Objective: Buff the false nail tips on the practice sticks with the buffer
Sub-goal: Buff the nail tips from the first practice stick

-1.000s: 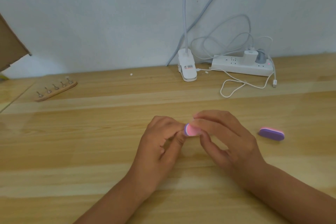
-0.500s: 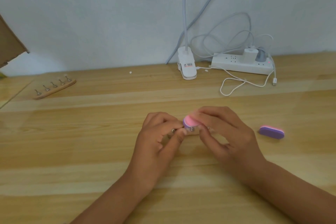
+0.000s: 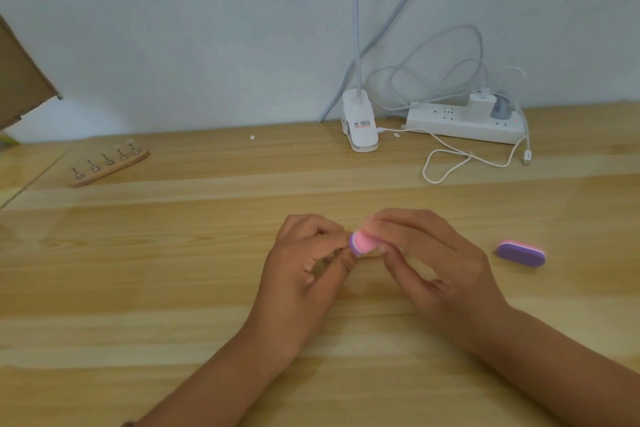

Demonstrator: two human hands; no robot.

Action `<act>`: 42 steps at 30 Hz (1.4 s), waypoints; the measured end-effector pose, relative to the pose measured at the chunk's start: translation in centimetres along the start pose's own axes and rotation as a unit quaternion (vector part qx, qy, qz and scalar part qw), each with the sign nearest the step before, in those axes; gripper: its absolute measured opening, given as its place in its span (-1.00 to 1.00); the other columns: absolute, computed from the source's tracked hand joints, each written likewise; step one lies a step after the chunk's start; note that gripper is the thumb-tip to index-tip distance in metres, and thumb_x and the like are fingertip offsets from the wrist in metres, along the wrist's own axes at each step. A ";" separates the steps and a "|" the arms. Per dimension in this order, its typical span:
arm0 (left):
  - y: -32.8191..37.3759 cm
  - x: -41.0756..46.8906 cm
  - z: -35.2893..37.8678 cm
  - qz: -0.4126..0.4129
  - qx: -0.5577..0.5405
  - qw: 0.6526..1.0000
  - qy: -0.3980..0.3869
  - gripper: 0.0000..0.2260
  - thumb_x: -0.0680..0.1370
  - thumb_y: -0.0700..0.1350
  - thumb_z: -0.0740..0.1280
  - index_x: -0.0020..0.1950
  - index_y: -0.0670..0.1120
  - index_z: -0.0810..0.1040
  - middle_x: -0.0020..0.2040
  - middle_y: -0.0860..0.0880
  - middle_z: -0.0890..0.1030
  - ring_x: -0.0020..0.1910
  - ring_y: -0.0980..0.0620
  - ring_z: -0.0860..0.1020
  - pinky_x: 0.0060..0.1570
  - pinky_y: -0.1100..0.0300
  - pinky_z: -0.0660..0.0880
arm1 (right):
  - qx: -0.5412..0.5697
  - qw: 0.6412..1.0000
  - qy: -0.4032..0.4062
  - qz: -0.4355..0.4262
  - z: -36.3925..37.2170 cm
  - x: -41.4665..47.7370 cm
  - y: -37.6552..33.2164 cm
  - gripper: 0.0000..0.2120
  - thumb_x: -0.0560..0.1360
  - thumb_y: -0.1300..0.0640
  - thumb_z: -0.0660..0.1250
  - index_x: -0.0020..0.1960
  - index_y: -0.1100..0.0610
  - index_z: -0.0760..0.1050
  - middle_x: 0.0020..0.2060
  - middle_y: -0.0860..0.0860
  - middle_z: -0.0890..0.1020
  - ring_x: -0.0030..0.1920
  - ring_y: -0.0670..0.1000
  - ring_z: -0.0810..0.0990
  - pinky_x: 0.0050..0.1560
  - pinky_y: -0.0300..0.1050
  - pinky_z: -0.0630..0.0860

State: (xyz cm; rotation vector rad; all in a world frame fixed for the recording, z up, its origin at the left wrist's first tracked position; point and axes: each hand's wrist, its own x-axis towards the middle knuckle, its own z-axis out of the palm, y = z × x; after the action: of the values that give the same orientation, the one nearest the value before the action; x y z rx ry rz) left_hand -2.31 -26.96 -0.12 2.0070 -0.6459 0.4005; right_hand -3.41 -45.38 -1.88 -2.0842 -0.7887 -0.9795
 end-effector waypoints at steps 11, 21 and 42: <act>0.2 -0.1 -0.1 -0.008 -0.056 0.998 0.007 -0.81 0.56 0.03 0.29 -0.07 0.03 0.69 -0.14 0.12 0.62 -0.05 0.04 0.55 -0.03 0.20 0.46 | -0.009 0.999 0.036 0.022 0.1 -0.1 0.0 -0.76 0.53 0.38 0.35 0.18 0.24 0.59 0.11 0.08 0.63 0.17 -0.02 0.60 0.27 -0.23 0.45; 0.7 -0.2 0.1 -0.010 -0.074 0.997 -0.024 -0.76 0.57 0.04 0.23 -0.14 -0.02 0.63 -0.22 0.11 0.61 -0.13 0.03 0.56 -0.01 0.03 0.45 | 0.008 1.000 0.025 -0.003 0.1 -0.3 0.1 -0.77 0.55 0.31 0.32 0.18 0.19 0.60 0.12 0.07 0.62 0.17 -0.03 0.60 0.26 -0.23 0.46; 0.9 -0.7 0.1 -0.051 -0.144 0.986 -0.067 -0.83 0.62 -0.15 0.17 -0.09 0.00 0.50 -0.40 0.11 0.33 -0.44 0.11 0.25 -0.39 0.29 0.24 | -0.042 0.997 0.061 0.021 -0.5 0.0 0.9 -0.74 0.56 0.31 0.30 0.24 0.16 0.53 0.13 0.04 0.57 0.18 -0.02 0.56 0.30 -0.27 0.39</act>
State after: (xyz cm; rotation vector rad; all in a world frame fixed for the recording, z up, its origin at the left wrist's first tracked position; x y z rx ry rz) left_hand -3.40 -27.24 0.12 1.7909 -0.6427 0.1033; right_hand -2.94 -46.28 -1.98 -2.0810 -0.6479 -1.1234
